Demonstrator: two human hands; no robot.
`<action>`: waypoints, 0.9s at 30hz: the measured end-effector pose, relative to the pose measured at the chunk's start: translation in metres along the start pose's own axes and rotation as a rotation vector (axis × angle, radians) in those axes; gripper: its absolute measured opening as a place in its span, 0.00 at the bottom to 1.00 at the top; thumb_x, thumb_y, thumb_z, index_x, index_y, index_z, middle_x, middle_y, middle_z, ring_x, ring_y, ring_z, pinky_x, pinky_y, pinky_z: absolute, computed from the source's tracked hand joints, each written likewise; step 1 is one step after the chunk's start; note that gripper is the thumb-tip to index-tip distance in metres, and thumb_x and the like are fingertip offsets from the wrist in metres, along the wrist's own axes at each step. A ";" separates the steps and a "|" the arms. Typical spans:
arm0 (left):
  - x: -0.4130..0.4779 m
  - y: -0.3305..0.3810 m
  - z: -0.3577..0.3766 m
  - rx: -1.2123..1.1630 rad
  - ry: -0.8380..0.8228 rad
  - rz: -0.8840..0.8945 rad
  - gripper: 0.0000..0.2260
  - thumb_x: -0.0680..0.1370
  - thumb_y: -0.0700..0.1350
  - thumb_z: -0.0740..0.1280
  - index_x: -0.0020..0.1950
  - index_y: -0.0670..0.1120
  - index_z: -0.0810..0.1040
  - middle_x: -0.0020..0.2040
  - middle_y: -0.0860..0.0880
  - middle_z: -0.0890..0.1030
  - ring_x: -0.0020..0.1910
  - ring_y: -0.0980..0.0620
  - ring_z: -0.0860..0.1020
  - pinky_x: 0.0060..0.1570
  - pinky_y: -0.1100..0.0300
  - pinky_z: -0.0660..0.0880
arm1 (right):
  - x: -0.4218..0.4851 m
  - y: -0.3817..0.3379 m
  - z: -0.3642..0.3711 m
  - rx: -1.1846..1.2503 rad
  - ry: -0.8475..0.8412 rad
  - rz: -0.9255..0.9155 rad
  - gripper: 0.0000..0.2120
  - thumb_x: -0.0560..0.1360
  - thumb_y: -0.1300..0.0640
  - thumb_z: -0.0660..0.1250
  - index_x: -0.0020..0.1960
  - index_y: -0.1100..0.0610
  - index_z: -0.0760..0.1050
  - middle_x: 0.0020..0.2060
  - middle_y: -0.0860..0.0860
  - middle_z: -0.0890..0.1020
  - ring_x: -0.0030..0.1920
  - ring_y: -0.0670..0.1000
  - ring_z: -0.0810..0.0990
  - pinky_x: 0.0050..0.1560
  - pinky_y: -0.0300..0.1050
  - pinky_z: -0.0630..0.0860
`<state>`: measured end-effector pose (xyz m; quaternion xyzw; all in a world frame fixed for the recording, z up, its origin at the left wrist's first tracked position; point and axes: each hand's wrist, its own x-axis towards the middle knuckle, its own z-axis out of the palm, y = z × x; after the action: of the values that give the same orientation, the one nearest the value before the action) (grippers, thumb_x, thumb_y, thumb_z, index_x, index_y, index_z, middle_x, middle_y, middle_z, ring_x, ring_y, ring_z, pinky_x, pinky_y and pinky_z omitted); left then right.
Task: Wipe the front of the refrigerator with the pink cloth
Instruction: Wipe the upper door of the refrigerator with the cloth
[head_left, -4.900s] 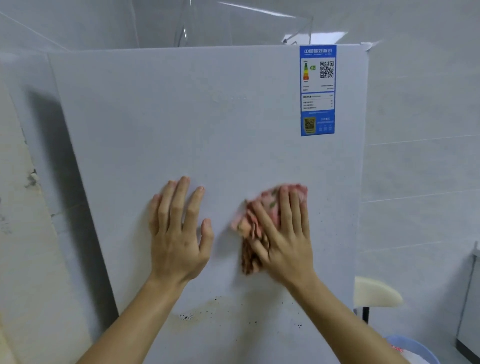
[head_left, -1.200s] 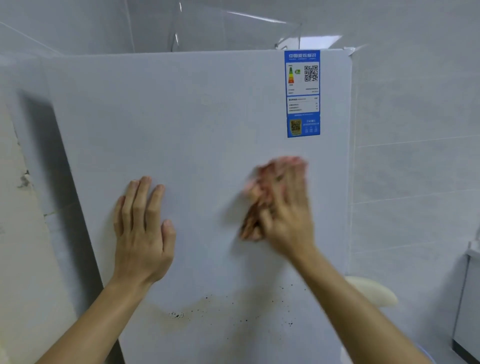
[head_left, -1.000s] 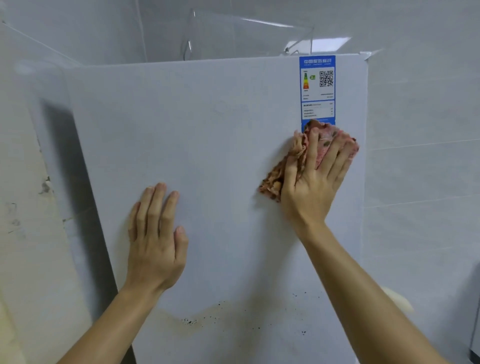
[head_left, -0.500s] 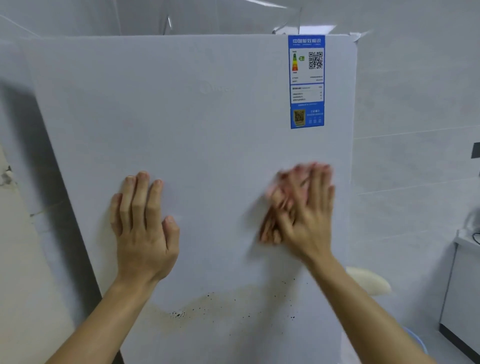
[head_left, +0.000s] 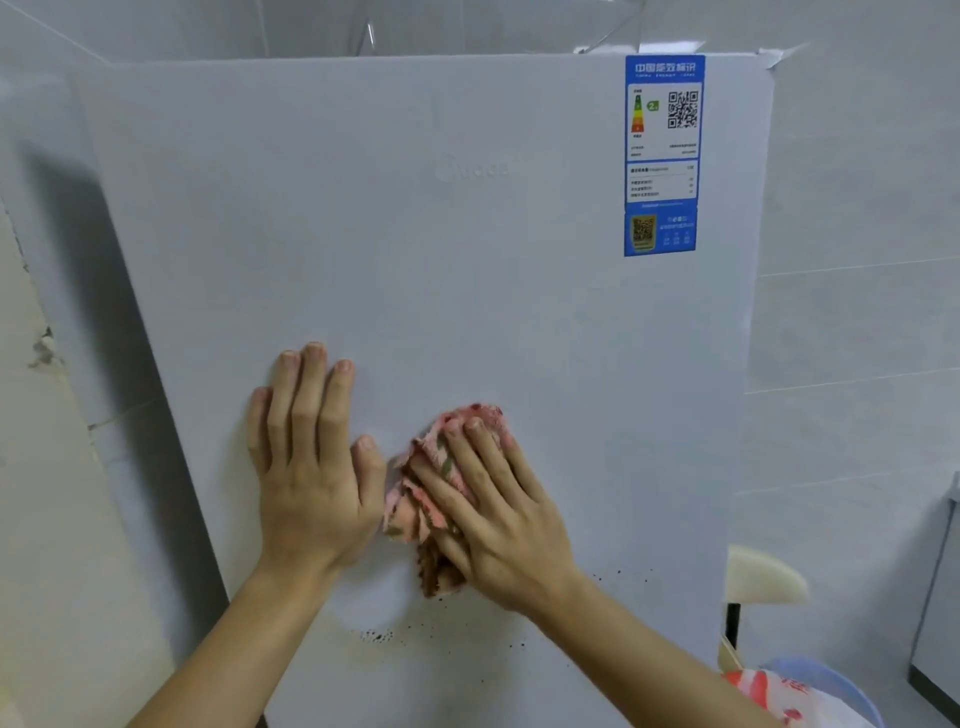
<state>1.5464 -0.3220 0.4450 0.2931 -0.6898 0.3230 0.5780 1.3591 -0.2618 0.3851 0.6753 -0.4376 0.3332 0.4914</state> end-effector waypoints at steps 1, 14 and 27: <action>0.000 0.000 -0.001 0.004 -0.001 0.002 0.27 0.81 0.43 0.59 0.80 0.37 0.65 0.82 0.37 0.63 0.83 0.38 0.57 0.81 0.37 0.54 | -0.003 0.004 -0.001 0.004 -0.020 -0.027 0.28 0.85 0.46 0.60 0.82 0.53 0.64 0.82 0.57 0.61 0.84 0.58 0.57 0.83 0.58 0.56; -0.003 -0.020 -0.018 -0.030 -0.076 -0.007 0.28 0.82 0.45 0.59 0.81 0.36 0.61 0.83 0.37 0.59 0.84 0.38 0.55 0.82 0.40 0.55 | 0.147 0.099 -0.044 0.048 0.382 0.748 0.34 0.82 0.50 0.57 0.84 0.62 0.55 0.82 0.69 0.52 0.83 0.71 0.47 0.84 0.62 0.42; -0.012 -0.038 -0.025 -0.031 -0.066 -0.034 0.29 0.77 0.37 0.60 0.79 0.32 0.62 0.82 0.36 0.60 0.83 0.36 0.56 0.82 0.40 0.55 | 0.067 0.019 -0.013 0.077 0.115 0.130 0.29 0.83 0.53 0.59 0.83 0.59 0.62 0.83 0.60 0.58 0.84 0.64 0.51 0.84 0.59 0.49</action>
<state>1.5927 -0.3256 0.4398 0.3063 -0.7083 0.2924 0.5647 1.3674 -0.2696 0.4547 0.6434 -0.4385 0.4193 0.4669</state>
